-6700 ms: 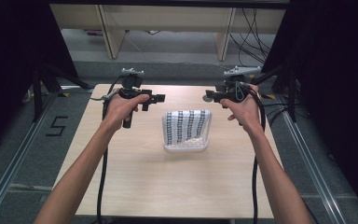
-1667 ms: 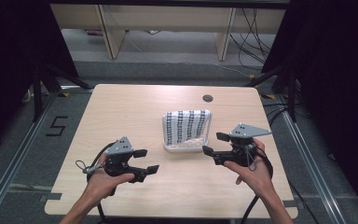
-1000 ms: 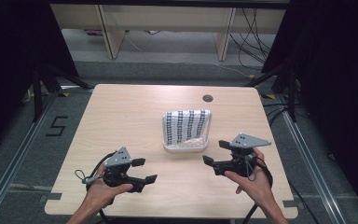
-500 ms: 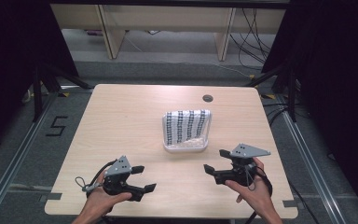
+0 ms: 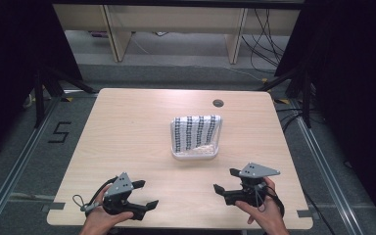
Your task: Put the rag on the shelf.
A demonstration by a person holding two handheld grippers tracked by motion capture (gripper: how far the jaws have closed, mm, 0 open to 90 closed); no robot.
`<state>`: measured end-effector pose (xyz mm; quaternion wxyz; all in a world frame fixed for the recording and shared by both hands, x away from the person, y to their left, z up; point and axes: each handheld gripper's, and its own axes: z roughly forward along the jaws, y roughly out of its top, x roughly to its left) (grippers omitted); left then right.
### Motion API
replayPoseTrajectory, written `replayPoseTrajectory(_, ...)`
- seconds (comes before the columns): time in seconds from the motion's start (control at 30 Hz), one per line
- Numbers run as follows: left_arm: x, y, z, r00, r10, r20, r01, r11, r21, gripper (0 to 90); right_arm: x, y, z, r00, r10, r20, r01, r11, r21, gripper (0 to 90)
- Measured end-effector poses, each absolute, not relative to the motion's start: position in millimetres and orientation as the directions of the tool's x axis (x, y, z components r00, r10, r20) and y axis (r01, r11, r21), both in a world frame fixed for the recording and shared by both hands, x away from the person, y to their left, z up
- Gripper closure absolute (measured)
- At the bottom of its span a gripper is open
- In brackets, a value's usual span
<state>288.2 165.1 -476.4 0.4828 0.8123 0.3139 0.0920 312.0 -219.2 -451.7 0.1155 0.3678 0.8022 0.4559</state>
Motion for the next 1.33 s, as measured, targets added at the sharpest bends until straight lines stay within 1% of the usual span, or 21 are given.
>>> replayPoseTrajectory(0.13,284,168,-481,0.789,0.603,-0.116,0.409,-0.375,0.832,17.5,303,-216,-459,-0.687,0.71,0.156,0.516,0.326,0.792,18.1)
replayPoseTrajectory(0.17,283,168,-483,0.79,0.6,-0.124,0.41,-0.368,0.835,17.5,304,-217,-462,-0.711,0.69,0.135,0.488,0.347,0.801,18.1)
replayPoseTrajectory(0.2,282,168,-485,0.787,0.602,-0.137,0.421,-0.362,0.832,17.5,300,-216,-463,-0.697,0.703,0.143,0.51,0.345,0.788,18.2)
replayPoseTrajectory(0.27,279,169,-486,0.78,0.608,-0.15,0.433,-0.351,0.83,17.5,299,-218,-467,-0.706,0.698,0.119,0.494,0.365,0.789,18.2)
replayPoseTrajectory(0.3,279,172,-487,0.787,0.601,-0.139,0.425,-0.364,0.829,17.5,298,-218,-469,-0.712,0.691,0.121,0.492,0.369,0.788,18.2)
replayPoseTrajectory(0.33,277,171,-488,0.776,0.609,-0.165,0.442,-0.337,0.832,17.5,296,-218,-469,-0.704,0.698,0.131,0.507,0.365,0.781,18.2)
replayPoseTrajectory(0.4,275,173,-490,0.774,0.615,-0.153,0.435,-0.34,0.834,17.5,292,-219,-471,-0.695,0.704,0.146,0.523,0.355,0.775,18.2)
replayPoseTrajectory(0.43,274,173,-490,0.776,0.611,-0.157,0.437,-0.341,0.832,17.5,293,-220,-474,-0.71,0.69,0.14,0.506,0.361,0.783,18.2)
replayPoseTrajectory(0.53,271,173,-491,0.772,0.617,-0.153,0.436,-0.338,0.834,17.5,287,-220,-476,-0.69,0.708,0.152,0.534,0.356,0.767,18.2)
replayPoseTrajectory(0.6,269,173,-492,0.766,0.62,-0.171,0.446,-0.32,0.836,17.5,287,-221,-479,-0.705,0.7,0.117,0.511,0.387,0.767,18.0)
replayPoseTrajectory(0.77,267,178,-495,0.757,0.635,-0.15,0.449,-0.34,0.826,17.5,284,-222,-482,-0.709,0.696,0.118,0.521,0.403,0.752,18.1)
replayPoseTrajectory(0.8,267,178,-496,0.761,0.631,-0.15,0.451,-0.349,0.821,17.4,284,-221,-484,-0.717,0.688,0.114,0.513,0.411,0.754,18.0)
replayPoseTrajectory(0.83,266,176,-498,0.751,0.639,-0.164,0.46,-0.329,0.825,17.4,284,-221,-484,-0.708,0.698,0.11,0.522,0.411,0.747,18.0)
replayPoseTrajectory(0.9,267,176,-498,0.765,0.627,-0.15,0.454,-0.358,0.816,17.5,284,-220,-486,-0.711,0.696,0.102,0.52,0.422,0.743,18.1)
replayPoseTrajectory(0.97,266,174,-498,0.761,0.628,-0.162,0.458,-0.344,0.82,17.6,284,-218,-488,-0.721,0.687,0.093,0.511,0.436,0.74,18.1)
replayPoseTrajectory(1.13,268,176,-499,0.762,0.632,-0.14,0.449,-0.361,0.817,17.6,283,-218,-486,-0.721,0.688,0.079,0.496,0.432,0.753,18.3)
replayPoseTrajectory(1.17,268,175,-499,0.756,0.636,-0.154,0.456,-0.343,0.821,17.6,283,-218,-487,-0.719,0.69,0.082,0.499,0.431,0.752,18.3)
replayPoseTrajectory(1.2,268,177,-499,0.758,0.636,-0.146,0.455,-0.355,0.816,17.6,283,-218,-487,-0.719,0.691,0.082,0.498,0.43,0.753,18.3)
replayPoseTrajectory(1.23,269,177,-499,0.756,0.638,-0.147,0.458,-0.355,0.815,17.6,281,-217,-486,-0.705,0.701,0.105,0.522,0.414,0.746,18.3)
replayPoseTrajectory(1.27,269,177,-500,0.753,0.641,-0.148,0.46,-0.352,0.815,17.6,283,-218,-487,-0.718,0.691,0.083,0.499,0.429,0.753,18.3)
replayPoseTrajectory(1.33,270,178,-501,0.753,0.641,-0.149,0.465,-0.359,0.809,17.6,283,-218,-487,-0.718,0.691,0.083,0.5,0.429,0.753,18.4)
